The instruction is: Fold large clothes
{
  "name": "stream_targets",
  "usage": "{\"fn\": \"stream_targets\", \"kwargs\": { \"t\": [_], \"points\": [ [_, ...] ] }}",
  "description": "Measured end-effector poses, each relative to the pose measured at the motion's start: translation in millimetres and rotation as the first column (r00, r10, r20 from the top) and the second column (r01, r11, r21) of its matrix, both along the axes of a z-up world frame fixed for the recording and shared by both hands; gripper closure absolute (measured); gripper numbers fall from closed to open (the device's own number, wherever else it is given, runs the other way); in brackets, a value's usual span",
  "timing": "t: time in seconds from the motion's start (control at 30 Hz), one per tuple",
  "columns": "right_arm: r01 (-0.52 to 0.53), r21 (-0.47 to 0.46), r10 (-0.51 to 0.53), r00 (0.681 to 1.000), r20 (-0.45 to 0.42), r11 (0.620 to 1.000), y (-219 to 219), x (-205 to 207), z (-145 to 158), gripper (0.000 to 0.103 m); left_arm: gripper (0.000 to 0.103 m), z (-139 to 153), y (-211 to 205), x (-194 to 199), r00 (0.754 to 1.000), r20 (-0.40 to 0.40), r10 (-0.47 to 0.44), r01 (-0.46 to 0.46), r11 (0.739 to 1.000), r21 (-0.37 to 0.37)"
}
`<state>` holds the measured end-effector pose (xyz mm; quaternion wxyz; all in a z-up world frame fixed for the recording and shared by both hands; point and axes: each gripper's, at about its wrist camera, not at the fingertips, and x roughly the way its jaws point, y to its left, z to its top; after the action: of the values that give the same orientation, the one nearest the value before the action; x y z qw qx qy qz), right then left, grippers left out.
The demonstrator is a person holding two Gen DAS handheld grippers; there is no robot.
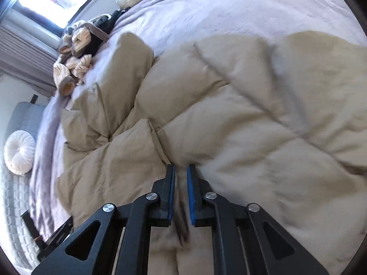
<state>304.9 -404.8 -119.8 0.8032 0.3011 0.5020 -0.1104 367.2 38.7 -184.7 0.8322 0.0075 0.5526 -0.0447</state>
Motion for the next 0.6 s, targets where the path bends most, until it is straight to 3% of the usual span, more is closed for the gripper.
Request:
{"fn": "stream_targets", "kwargs": {
  "t": [0.1, 0.17, 0.2, 0.3, 0.33, 0.37, 0.4, 0.43, 0.6],
  "points": [
    [-0.022, 0.024, 0.021, 1.000, 0.017, 0.999, -8, -22, 18, 0.085, 0.083, 22, -7, -9, 1.000, 0.007, -0.014, 0.014, 0.999, -0.035],
    [-0.018, 0.043, 0.017, 1.000, 0.024, 0.999, -15, -43, 27, 0.052, 0.083, 36, -18, -18, 0.999, 0.014, -0.045, 0.045, 0.998, -0.045],
    [-0.005, 0.058, 0.004, 1.000, 0.028, 0.998, -19, -55, 31, 0.045, 0.083, 41, -23, -22, 0.998, 0.020, -0.057, 0.058, 0.997, -0.047],
    [0.028, 0.104, -0.031, 0.999, 0.029, 0.994, -34, -91, 40, 0.041, 0.083, 57, -49, -38, 0.994, 0.024, -0.103, 0.105, 0.992, -0.076],
    [0.039, 0.120, -0.041, 0.999, 0.021, 0.992, -38, -102, 42, 0.038, 0.073, 60, -58, -43, 0.993, 0.017, -0.116, 0.117, 0.989, -0.091],
    [0.050, 0.134, -0.052, 0.998, 0.017, 0.990, -42, -111, 43, 0.032, 0.054, 62, -65, -46, 0.992, 0.010, -0.128, 0.128, 0.987, -0.101],
    [0.056, 0.143, -0.059, 0.998, 0.016, 0.988, -46, -120, 44, 0.029, 0.007, 64, -74, -51, 0.991, 0.006, -0.133, 0.133, 0.986, -0.103],
    [0.064, 0.150, -0.067, 0.998, 0.015, 0.987, -48, -127, 45, 0.024, 0.000, 69, -82, -57, 0.991, 0.027, -0.129, 0.131, 0.987, -0.097],
    [0.116, 0.169, -0.119, 0.993, 0.006, 0.979, -69, -164, 49, 0.019, 0.000, 76, -127, -80, 0.980, 0.030, -0.195, 0.197, 0.976, -0.095]
  ]
}}
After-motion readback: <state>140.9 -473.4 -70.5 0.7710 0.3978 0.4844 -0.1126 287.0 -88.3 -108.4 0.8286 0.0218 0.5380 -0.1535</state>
